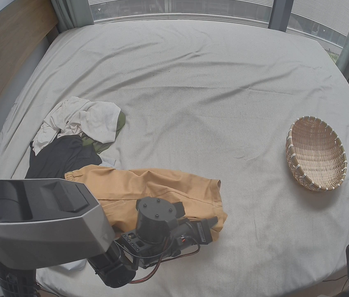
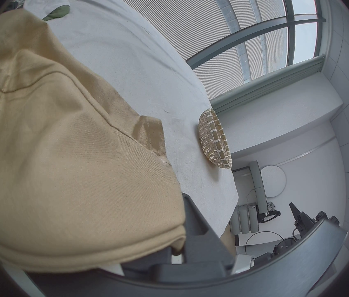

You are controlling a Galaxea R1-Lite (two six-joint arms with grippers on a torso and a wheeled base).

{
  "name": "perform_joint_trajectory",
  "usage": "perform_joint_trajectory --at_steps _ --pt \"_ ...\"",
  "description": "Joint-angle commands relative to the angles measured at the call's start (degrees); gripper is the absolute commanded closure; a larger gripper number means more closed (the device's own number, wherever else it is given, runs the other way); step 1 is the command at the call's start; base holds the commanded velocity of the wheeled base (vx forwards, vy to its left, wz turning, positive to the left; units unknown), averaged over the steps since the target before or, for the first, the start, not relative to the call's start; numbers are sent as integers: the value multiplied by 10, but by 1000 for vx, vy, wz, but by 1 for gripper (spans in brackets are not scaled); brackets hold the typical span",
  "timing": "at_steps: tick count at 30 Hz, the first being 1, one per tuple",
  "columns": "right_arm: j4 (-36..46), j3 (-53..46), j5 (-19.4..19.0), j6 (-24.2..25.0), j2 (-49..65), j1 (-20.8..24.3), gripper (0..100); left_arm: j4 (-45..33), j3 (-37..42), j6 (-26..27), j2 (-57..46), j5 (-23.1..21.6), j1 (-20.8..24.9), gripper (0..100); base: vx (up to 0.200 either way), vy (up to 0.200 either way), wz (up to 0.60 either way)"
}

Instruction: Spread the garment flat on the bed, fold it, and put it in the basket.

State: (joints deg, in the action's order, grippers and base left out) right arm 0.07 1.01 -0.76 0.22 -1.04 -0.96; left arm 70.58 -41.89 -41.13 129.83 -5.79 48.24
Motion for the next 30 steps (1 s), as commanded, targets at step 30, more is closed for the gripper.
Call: perform_joint_trajectory --at_steps 30 --pt "-1 -10 0 0 0 0 0 -3 -124 -12 69 -32 52 100 0 0 0"
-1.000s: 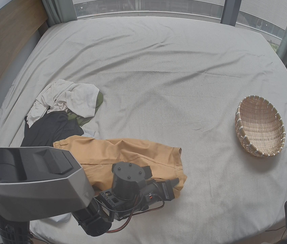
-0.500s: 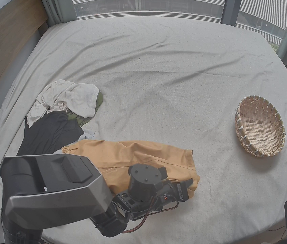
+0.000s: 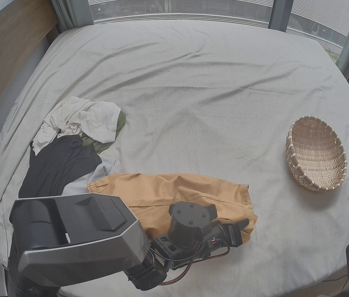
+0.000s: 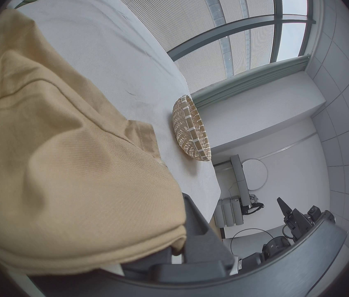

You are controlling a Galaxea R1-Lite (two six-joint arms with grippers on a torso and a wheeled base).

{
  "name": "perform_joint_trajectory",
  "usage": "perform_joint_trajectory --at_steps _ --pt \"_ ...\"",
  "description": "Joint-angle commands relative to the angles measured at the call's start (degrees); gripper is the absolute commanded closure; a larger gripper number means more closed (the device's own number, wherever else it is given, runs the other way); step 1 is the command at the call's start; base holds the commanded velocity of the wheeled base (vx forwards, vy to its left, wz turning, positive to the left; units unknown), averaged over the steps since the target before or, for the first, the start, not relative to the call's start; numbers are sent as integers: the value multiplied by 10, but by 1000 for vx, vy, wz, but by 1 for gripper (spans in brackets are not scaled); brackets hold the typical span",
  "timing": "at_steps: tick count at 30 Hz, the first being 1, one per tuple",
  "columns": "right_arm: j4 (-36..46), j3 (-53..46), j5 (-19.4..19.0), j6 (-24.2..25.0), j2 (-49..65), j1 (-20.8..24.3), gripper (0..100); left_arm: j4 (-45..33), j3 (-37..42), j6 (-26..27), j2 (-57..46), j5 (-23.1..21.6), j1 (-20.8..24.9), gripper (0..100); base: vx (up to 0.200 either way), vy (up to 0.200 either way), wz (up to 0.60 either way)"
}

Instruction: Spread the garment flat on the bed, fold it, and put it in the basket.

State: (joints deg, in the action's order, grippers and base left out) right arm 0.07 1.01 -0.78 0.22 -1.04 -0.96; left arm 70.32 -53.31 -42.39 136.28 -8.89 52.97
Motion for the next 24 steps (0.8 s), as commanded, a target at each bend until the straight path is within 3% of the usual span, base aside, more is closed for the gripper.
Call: perform_joint_trajectory --at_steps 1,22,23,24 --pt "-1 -10 0 -2 0 0 0 -1 -16 0 5 -2 6 100 0 0 0" --pt "0 -10 0 0 0 0 0 -3 -53 0 44 -5 21 100 0 0 0" --pt "0 -10 0 0 0 0 0 -3 -53 0 44 -4 21 0 0 0 0" --pt "0 -10 0 0 0 0 0 -1 -53 0 44 -3 21 0 0 0 0"
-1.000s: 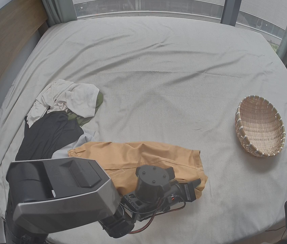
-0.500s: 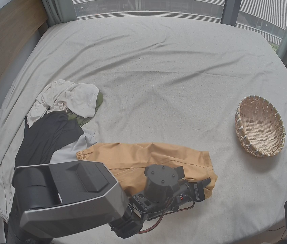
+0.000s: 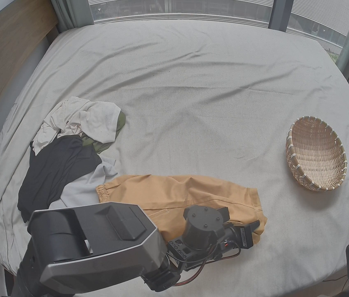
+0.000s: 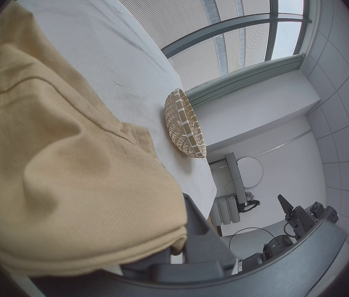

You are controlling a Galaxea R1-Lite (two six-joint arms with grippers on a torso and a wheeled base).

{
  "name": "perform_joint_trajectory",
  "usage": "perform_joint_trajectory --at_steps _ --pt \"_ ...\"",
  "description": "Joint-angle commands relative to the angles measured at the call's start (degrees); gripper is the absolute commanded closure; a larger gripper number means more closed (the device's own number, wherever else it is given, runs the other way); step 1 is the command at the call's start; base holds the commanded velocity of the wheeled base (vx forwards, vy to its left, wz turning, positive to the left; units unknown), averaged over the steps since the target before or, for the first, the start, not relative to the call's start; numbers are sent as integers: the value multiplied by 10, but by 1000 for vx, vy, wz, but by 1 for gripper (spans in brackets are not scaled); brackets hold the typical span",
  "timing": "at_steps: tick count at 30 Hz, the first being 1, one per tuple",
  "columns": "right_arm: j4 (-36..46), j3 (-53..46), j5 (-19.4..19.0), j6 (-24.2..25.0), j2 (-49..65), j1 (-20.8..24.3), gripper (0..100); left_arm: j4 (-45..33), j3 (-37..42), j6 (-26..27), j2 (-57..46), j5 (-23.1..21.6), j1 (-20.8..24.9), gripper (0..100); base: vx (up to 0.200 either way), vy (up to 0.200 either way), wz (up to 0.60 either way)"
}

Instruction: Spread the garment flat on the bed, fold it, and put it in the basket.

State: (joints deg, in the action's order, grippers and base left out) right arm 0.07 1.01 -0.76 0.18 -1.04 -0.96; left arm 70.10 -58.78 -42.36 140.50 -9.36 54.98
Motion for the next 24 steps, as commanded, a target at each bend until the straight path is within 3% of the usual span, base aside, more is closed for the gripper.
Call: perform_joint_trajectory --at_steps 1,5,16,19,24 --pt "0 -10 0 0 0 0 0 4 3 0 2 3 2 0 0 0 0" --pt "0 -10 0 0 0 0 0 21 21 1 -1 14 8 0 0 0 0" --pt "0 -10 0 0 0 0 0 65 194 1 -91 19 17 0 0 0 0" --pt "-1 -10 0 0 0 0 0 99 272 4 -140 23 17 0 0 0 0" --pt "-1 -10 0 -1 0 0 0 134 328 5 -181 39 12 0 0 0 0"
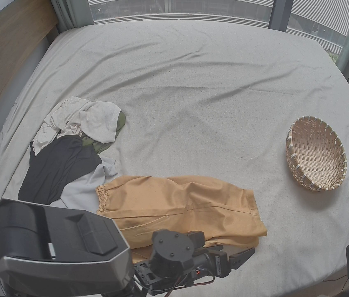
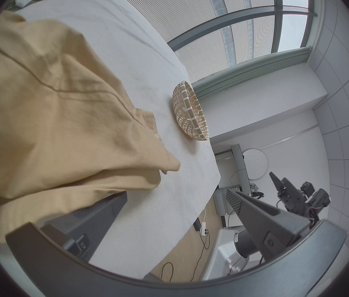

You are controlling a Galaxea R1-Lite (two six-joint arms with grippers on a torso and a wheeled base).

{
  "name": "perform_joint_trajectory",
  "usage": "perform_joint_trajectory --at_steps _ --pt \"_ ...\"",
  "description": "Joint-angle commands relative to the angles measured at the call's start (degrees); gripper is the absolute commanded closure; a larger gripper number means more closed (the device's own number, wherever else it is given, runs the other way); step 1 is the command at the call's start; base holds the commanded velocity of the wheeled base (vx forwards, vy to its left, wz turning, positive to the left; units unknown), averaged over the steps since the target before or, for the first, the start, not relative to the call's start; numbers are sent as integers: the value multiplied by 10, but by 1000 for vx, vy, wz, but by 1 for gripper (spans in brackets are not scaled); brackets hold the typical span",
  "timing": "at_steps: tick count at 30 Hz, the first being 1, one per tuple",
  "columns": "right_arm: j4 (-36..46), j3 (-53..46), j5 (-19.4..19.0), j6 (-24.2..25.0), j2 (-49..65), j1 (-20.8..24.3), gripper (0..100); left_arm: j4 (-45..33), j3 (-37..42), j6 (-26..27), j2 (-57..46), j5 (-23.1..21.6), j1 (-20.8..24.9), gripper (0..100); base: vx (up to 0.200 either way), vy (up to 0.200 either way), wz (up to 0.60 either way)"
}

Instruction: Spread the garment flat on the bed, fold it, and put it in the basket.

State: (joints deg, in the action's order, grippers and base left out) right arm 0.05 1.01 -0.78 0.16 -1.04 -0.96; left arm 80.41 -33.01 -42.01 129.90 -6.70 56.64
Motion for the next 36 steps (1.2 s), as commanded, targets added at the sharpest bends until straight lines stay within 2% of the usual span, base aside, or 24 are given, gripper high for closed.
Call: perform_joint_trajectory --at_steps 1,4,6,13,18,20,21,23,30,34,36 --pt "0 -10 0 -1 0 0 0 46 100 5 -91 23 -9 0 0 0 0" --pt "0 -10 -1 -2 0 0 0 80 160 7 -119 26 -41 0 0 0 0" --pt "0 -10 -1 -2 0 0 0 84 182 14 -129 26 -55 0 0 0 0" --pt "0 -10 -1 -2 0 0 0 84 257 40 -207 19 -150 0 0 0 0" --pt "0 -10 -1 -2 0 0 0 83 284 43 -230 -3 -218 0 0 0 0" --pt "0 -10 -1 -2 0 0 0 83 286 44 -230 -5 -223 0 0 0 0" --pt "0 -10 -1 -2 0 0 0 83 304 61 -228 -21 -255 0 0 0 0" --pt "0 -10 -1 -2 0 0 0 83 322 75 -225 -38 -282 0 0 0 0" --pt "0 -10 -1 -2 0 0 0 83 329 86 -227 -66 -337 0 0 0 0" --pt "0 -10 -1 -2 0 0 0 82 330 113 -223 -100 -388 0 0 0 0" --pt "0 -10 -1 -2 0 0 0 82 330 115 -223 -103 -393 0 0 0 0"
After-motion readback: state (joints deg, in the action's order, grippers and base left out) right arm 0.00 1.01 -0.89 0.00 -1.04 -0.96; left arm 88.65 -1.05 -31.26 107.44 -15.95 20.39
